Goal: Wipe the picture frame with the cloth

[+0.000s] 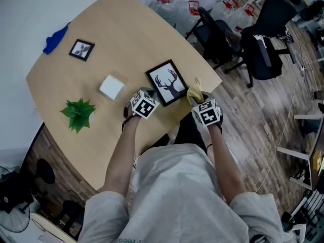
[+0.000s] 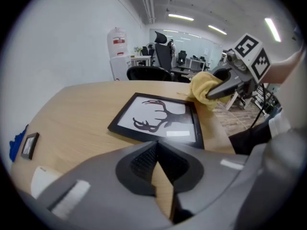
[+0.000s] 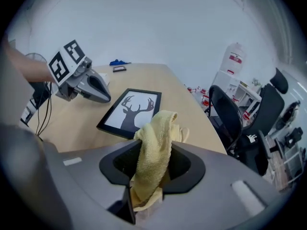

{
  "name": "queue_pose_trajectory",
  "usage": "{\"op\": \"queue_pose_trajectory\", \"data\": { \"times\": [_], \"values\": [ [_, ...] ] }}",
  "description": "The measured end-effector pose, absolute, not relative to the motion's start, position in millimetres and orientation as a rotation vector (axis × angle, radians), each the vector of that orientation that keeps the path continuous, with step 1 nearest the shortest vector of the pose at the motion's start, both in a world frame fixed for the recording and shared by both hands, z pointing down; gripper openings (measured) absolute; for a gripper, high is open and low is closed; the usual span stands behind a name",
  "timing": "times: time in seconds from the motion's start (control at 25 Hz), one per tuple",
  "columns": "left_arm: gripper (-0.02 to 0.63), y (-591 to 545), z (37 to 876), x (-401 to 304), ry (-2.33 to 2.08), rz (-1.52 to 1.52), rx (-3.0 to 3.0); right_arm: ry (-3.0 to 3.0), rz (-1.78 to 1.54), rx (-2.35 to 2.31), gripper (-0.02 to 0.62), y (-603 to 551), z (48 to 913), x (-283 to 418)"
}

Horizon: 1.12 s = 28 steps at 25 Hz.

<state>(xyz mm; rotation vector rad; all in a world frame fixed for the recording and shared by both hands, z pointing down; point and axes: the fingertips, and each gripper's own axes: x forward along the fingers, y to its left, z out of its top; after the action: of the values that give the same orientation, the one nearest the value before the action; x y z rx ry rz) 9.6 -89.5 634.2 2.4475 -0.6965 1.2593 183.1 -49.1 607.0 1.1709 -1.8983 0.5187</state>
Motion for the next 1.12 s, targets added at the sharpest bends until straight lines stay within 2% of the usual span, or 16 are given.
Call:
{"op": "queue_pose_trajectory", "data": {
  "times": [0.32,0.72,1.12],
  "values": [
    [0.052,-80,582,-17,-1.008,0.868,2.394,-2.039,0.62,1.341,0.126,-39,571,167],
    [0.052,-76,540,-19,-1.088,0.616,2.399,-2.23,0.652,1.527,0.126,-39,530,150],
    [0.052,-75,541,-8,-1.068,0.612,2.411,-2.265,0.667,1.563,0.126,-39,525,138]
  ]
}}
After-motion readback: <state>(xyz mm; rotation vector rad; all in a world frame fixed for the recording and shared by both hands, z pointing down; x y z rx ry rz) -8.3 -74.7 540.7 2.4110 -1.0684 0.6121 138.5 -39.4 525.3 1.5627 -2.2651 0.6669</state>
